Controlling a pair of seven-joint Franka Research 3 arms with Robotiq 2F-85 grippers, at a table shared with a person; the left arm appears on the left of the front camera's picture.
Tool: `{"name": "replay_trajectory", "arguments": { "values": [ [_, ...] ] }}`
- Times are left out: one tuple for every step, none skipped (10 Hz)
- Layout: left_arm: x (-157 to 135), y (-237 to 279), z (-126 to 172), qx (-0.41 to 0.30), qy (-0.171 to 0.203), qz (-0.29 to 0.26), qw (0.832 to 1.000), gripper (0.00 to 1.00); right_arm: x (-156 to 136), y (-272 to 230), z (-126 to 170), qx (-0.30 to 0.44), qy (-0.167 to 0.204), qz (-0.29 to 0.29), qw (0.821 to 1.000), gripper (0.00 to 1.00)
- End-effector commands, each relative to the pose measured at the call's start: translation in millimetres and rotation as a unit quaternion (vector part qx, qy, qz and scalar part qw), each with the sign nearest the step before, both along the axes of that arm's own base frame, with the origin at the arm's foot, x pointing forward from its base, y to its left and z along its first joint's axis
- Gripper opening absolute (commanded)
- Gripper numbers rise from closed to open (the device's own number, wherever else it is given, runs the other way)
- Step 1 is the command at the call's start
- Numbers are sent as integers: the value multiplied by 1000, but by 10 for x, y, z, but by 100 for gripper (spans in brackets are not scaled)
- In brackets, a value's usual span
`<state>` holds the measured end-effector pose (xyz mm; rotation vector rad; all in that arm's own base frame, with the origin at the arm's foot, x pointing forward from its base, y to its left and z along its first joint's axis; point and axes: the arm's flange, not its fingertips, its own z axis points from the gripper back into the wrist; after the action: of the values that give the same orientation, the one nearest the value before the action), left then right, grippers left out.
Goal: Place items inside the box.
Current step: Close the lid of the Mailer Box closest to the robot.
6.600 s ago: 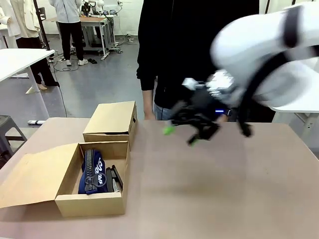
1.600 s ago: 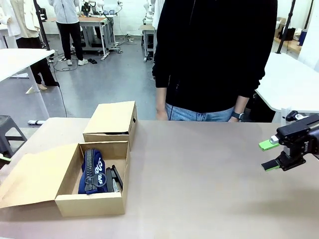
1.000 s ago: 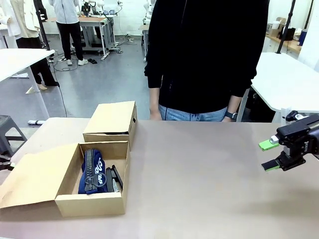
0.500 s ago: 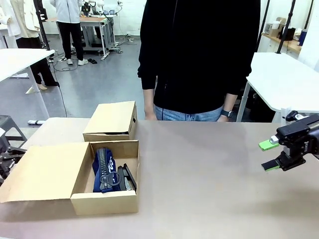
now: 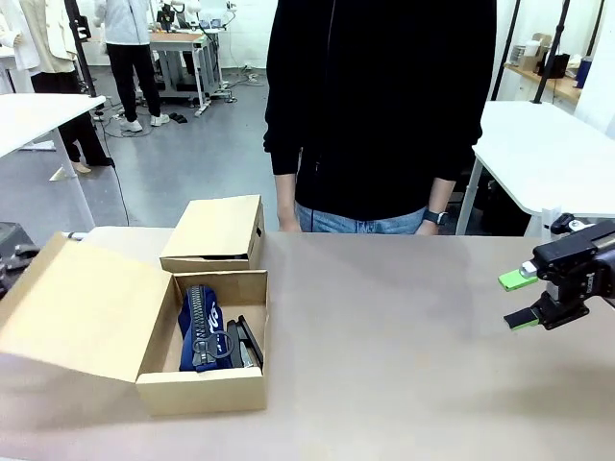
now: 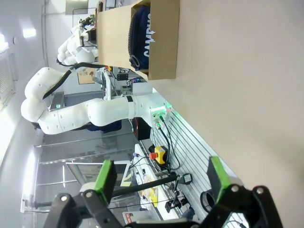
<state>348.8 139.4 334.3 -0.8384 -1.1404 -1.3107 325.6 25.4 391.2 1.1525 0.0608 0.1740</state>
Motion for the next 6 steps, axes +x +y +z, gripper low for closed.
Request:
{"name": "replay_trajectory", "arguments": {
  "values": [
    [-213, -239, -223, -37, -76, -38, 996, 100, -11, -6, 28, 5, 8, -3, 1000, 100],
    [-216, -471, -99, -31, -98, -61, 993, 100, -11, -6, 28, 5, 8, -3, 1000, 100],
    [-151, -822, -10, -38, -106, -94, 989, 100, -11, -6, 28, 5, 8, -3, 1000, 100],
    [-95, -1123, -2, -30, -117, -111, 986, 100, -11, -6, 28, 5, 8, -3, 1000, 100],
    [1, -1457, -89, -18, -111, -133, 985, 100, -11, -6, 28, 5, 8, -3, 1000, 100],
    [79, -1701, -216, -6, -91, -144, 985, 100, -11, -6, 28, 5, 8, -3, 1000, 100]
  ]
}}
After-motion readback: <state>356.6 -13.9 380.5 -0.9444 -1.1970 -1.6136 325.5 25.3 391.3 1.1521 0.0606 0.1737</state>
